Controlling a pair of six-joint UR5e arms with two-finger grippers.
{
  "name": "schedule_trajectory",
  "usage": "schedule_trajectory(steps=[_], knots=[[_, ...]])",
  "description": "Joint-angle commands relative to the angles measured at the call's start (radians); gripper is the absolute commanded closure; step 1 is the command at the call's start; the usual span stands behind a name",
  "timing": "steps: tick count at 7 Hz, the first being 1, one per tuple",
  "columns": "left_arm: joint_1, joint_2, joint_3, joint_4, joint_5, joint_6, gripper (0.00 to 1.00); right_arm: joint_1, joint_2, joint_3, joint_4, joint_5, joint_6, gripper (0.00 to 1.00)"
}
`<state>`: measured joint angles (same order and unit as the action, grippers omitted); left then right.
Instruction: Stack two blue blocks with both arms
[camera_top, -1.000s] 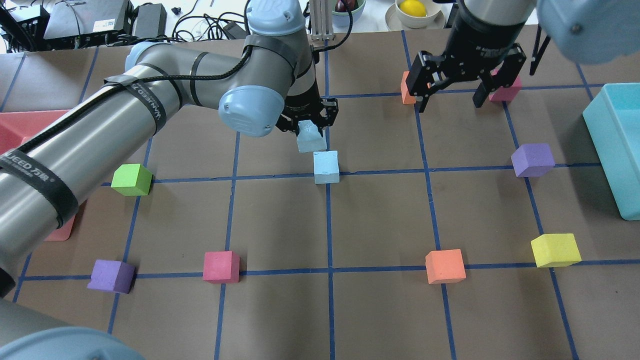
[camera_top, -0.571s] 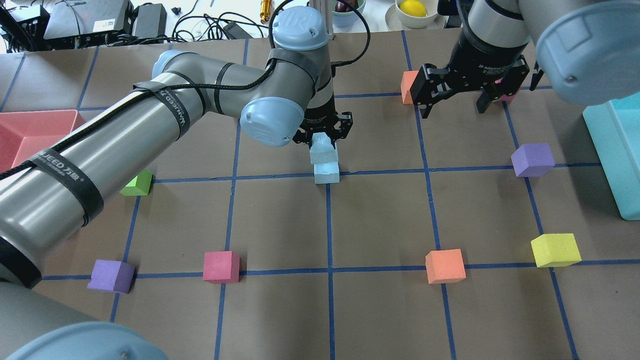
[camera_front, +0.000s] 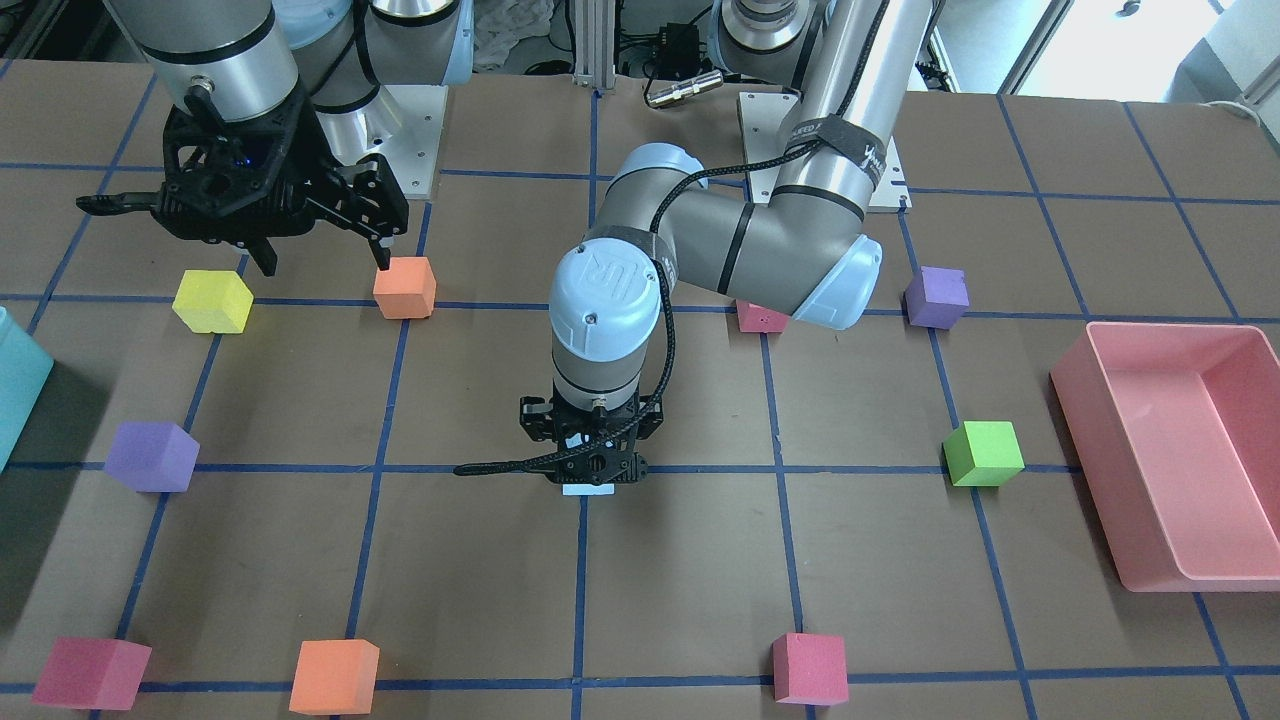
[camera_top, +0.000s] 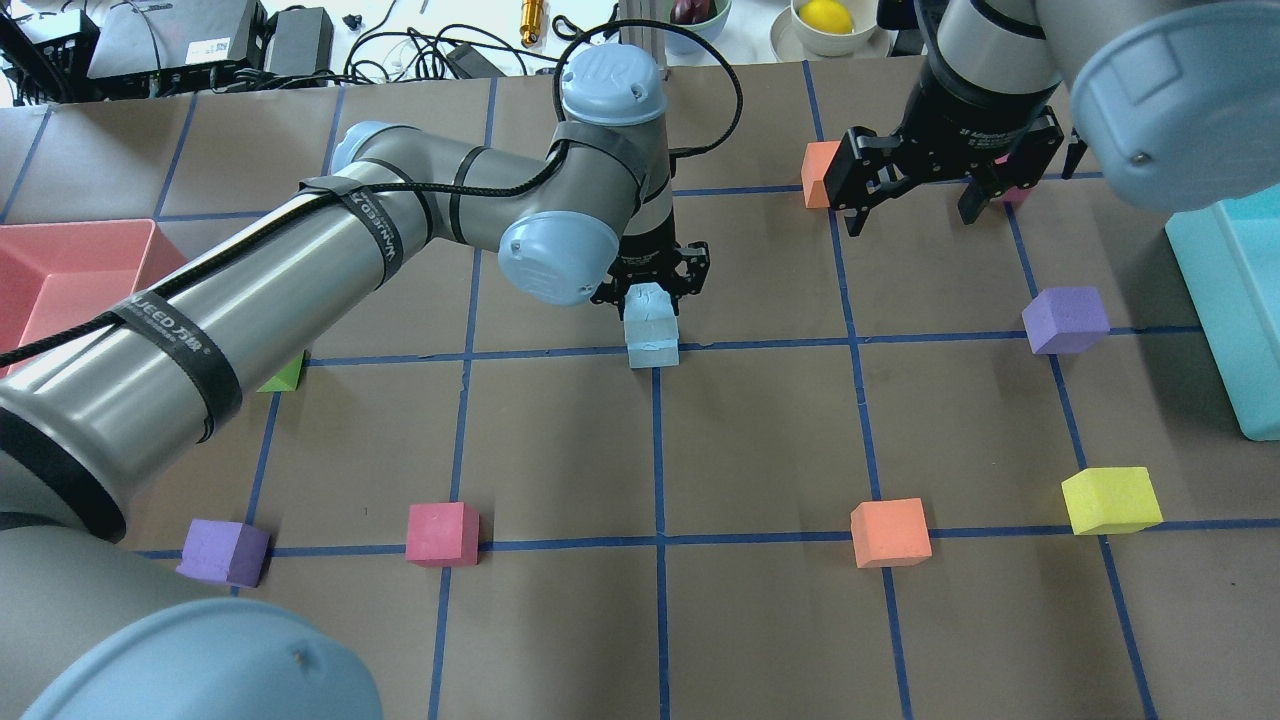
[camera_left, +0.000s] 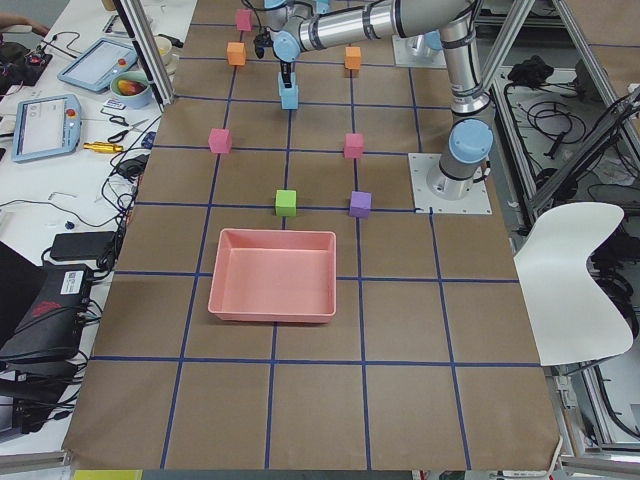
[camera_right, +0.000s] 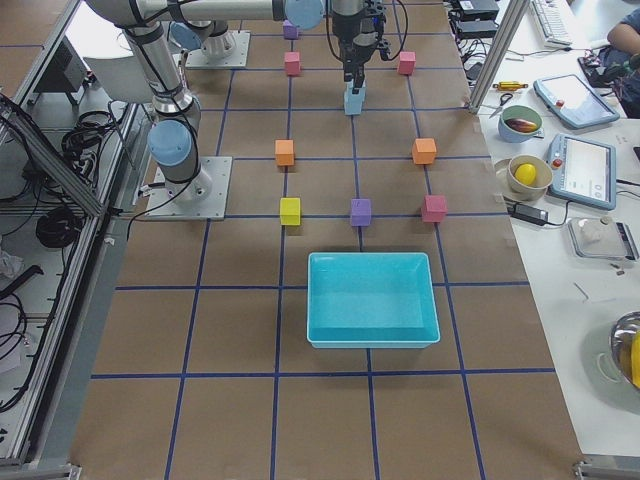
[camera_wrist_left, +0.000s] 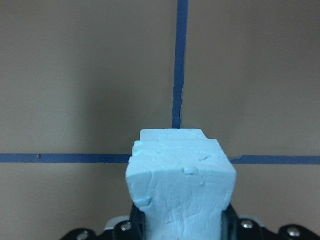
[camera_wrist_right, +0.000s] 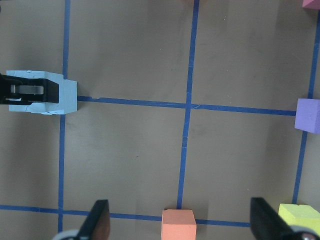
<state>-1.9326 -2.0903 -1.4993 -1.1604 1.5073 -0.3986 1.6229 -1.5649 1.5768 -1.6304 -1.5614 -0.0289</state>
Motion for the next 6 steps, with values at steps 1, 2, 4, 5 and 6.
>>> schedule_trajectory(steps=[1, 2, 4, 5, 6], knots=[[0.006, 0.044, 0.014, -0.005, -0.016, 0.012, 0.0, 0.0, 0.0, 0.003, 0.001, 0.0, 0.0, 0.0], [0.039, 0.096, 0.031, -0.037, -0.05, 0.024, 0.0, 0.0, 0.0, 0.003, 0.001, 0.0, 0.001, 0.0], [0.215, 0.223, 0.059, -0.203, -0.047, 0.262, 0.0, 0.0, -0.001, 0.003, 0.001, 0.0, 0.001, 0.0], [0.292, 0.293, 0.059, -0.276, -0.045, 0.35, 0.0, 0.0, -0.001, 0.005, 0.001, 0.0, 0.0, 0.0], [0.364, 0.352, 0.048, -0.357, -0.042, 0.48, 0.0, 0.0, -0.001, 0.006, 0.001, 0.0, 0.0, 0.0]])
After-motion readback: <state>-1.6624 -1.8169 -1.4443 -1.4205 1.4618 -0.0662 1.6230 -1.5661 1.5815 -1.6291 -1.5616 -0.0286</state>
